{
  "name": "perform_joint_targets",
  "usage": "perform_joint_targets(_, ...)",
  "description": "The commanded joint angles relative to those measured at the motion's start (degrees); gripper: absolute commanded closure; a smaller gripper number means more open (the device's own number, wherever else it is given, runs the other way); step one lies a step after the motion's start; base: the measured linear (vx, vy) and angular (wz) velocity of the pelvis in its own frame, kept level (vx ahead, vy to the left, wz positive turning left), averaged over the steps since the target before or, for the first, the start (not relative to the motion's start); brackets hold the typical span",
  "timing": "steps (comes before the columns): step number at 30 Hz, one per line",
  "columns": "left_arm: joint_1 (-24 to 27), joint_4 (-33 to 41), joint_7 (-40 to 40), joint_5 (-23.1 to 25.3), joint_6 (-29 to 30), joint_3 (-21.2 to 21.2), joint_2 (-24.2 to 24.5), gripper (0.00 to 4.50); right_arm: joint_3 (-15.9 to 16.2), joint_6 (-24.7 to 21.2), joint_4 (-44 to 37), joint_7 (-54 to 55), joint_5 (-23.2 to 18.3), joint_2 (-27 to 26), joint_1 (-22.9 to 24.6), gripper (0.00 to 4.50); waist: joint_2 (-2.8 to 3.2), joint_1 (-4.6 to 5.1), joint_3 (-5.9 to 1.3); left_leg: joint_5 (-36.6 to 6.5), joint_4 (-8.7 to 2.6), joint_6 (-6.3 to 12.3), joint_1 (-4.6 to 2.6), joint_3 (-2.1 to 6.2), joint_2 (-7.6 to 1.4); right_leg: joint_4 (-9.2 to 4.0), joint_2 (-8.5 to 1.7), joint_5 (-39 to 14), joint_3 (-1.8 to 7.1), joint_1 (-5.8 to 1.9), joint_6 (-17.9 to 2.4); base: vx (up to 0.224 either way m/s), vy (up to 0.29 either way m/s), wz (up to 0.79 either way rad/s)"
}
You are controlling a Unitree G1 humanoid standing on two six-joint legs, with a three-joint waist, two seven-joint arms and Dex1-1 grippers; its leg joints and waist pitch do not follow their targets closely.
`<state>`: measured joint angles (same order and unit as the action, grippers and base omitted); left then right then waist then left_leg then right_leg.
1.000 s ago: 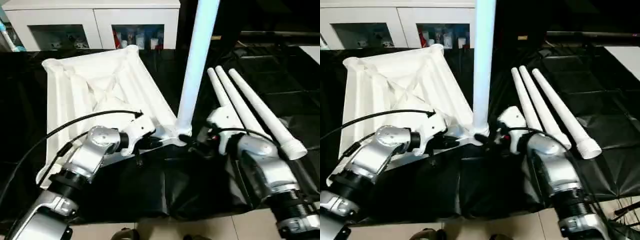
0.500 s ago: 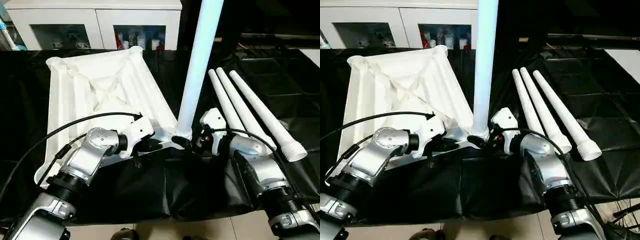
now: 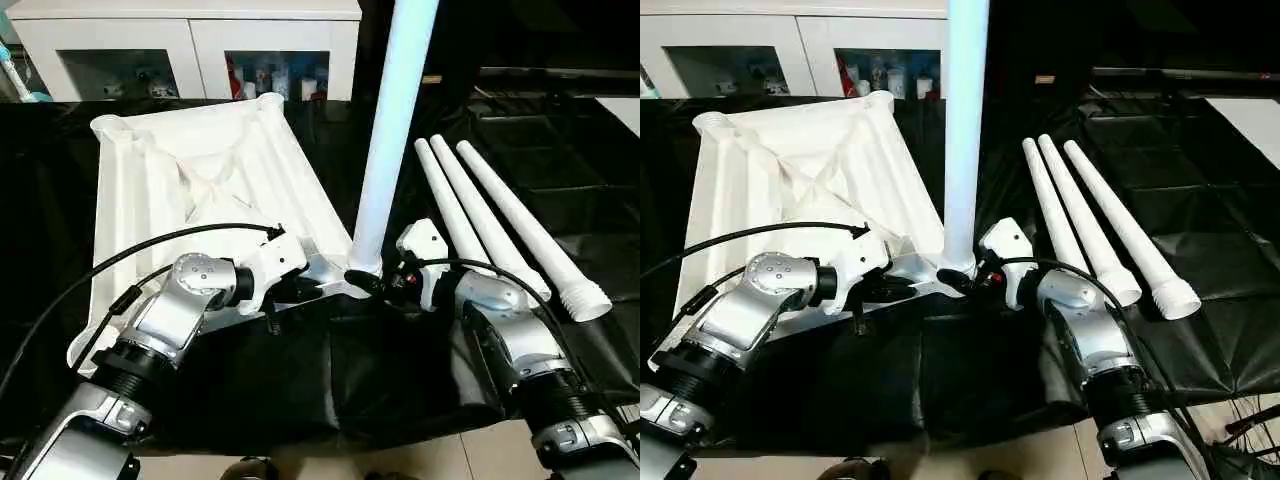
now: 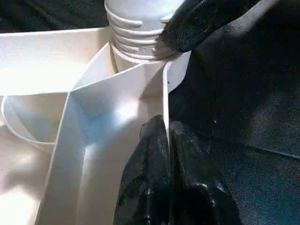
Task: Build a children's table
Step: Rotate leg to tighten
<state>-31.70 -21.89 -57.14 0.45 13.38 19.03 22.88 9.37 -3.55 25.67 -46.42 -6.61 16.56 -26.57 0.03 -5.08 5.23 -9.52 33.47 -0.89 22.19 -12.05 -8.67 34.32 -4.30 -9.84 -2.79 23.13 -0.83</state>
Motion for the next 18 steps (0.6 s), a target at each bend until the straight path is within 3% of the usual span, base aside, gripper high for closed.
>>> perform_joint_targets(1,0.5,-0.6,-1.6,1.1,0.4,2.0,0.0,4.50,-0.3,1.1,0.3,-0.1,-0.3,-0.4,-0.7,1.78,0.38,-0.13,-4.94,-11.4,-3.62,2.93,-1.60,2.48,-4.79,-3.20,-4.93,-7.1,2.72,-2.70,-15.5,0.000,0.000,0.00)
perform_joint_targets(5,0.4,-0.9,-1.2,0.9,0.7,1.8,-0.4,4.50,-0.3,1.4,1.0,1.0,0.2,-0.7,-0.4,1.78,0.41,-0.08,-4.90,-12.3,-3.62,2.47,-1.59,2.49,-4.76,-3.34,-4.93,-8.6,2.76,-2.64,-15.3,0.000,0.000,0.00)
perform_joint_targets(11,-1.5,-4.2,4.1,1.5,2.7,0.9,-4.2,4.50,-2.8,-1.0,4.3,13.4,2.1,-5.6,-0.7,1.79,0.65,0.37,-4.67,-16.2,-3.90,0.28,-1.74,2.75,-4.66,-3.98,-5.03,-14.9,2.83,-2.38,-13.7,0.000,0.000,0.00)
perform_joint_targets(17,-5.1,-9.6,9.7,2.5,3.4,-0.2,-8.3,4.50,-3.4,-4.2,5.1,23.5,3.7,-10.7,-0.9,1.81,0.84,0.75,-4.46,-19.8,-4.14,-1.26,-2.11,2.83,-4.45,-4.63,-4.78,-19.3,2.92,-1.65,-11.8,0.000,0.000,0.00)
perform_joint_targets(18,-6.1,-11.2,11.3,2.9,3.5,-0.7,-9.3,4.50,-3.3,-4.5,5.4,26.2,4.5,-11.8,-1.1,1.81,0.92,0.77,-4.57,-20.2,-4.16,-1.63,-2.09,2.99,-4.46,-4.56,-4.91,-19.7,2.88,-1.83,-11.6,0.000,0.000,0.00)
